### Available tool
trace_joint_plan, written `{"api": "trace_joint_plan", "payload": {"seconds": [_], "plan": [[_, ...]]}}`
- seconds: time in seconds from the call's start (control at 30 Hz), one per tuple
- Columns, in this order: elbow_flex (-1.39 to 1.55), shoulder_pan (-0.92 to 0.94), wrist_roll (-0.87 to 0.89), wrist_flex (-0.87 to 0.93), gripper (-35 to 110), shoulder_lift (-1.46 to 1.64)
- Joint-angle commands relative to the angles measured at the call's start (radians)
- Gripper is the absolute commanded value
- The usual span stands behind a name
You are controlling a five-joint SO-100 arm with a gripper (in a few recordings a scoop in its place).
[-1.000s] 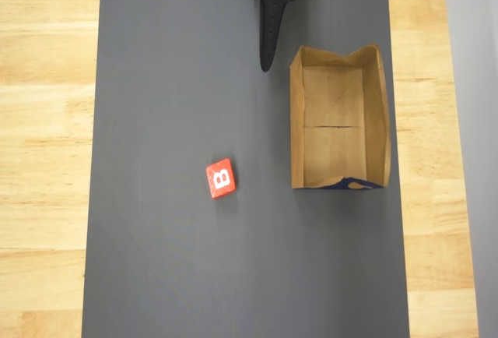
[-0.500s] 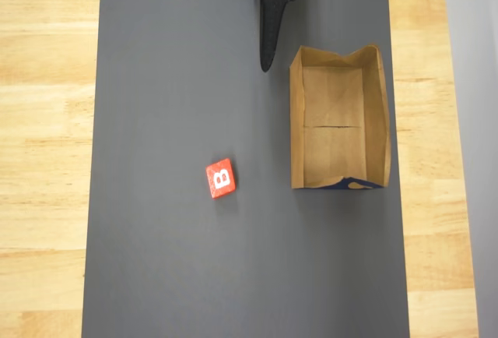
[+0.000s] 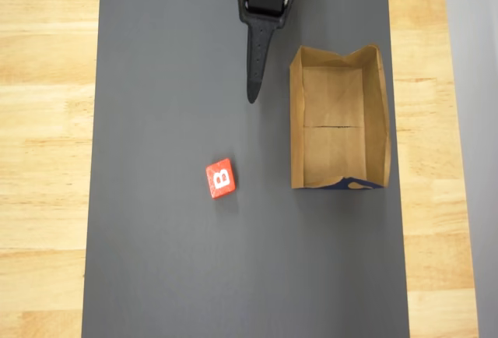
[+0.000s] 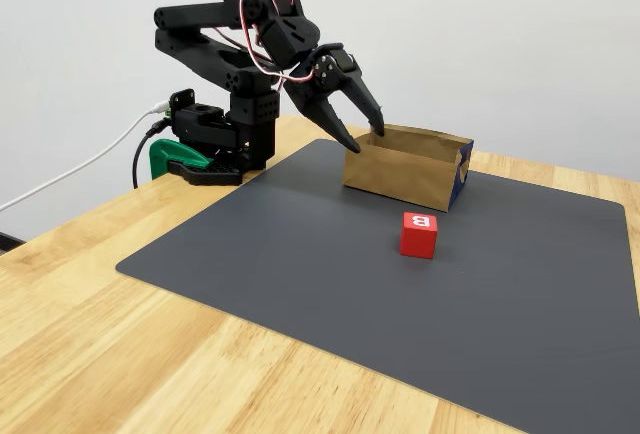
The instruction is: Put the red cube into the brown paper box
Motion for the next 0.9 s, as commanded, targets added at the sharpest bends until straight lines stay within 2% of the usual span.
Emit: {"api": "trace_joint_plan", "payload": {"seconds": [0.0,0.2,0.37,0.5,0.6,0.87], "plan": [[-0.153,0.025,0.002,0.048,18,-0.147],[-0.322,0.060,-0.012,0.063,21,-0.382],[-0.508,0.086,-0.063,0.103,30,-0.649],[-0.638,0.106,-0.120,0.097,33,-0.824],[-0.750,0.121,-0.176,0.158,37,-0.931],[-0.989,0.149,-0.308,0.238,38,-1.184]]}}
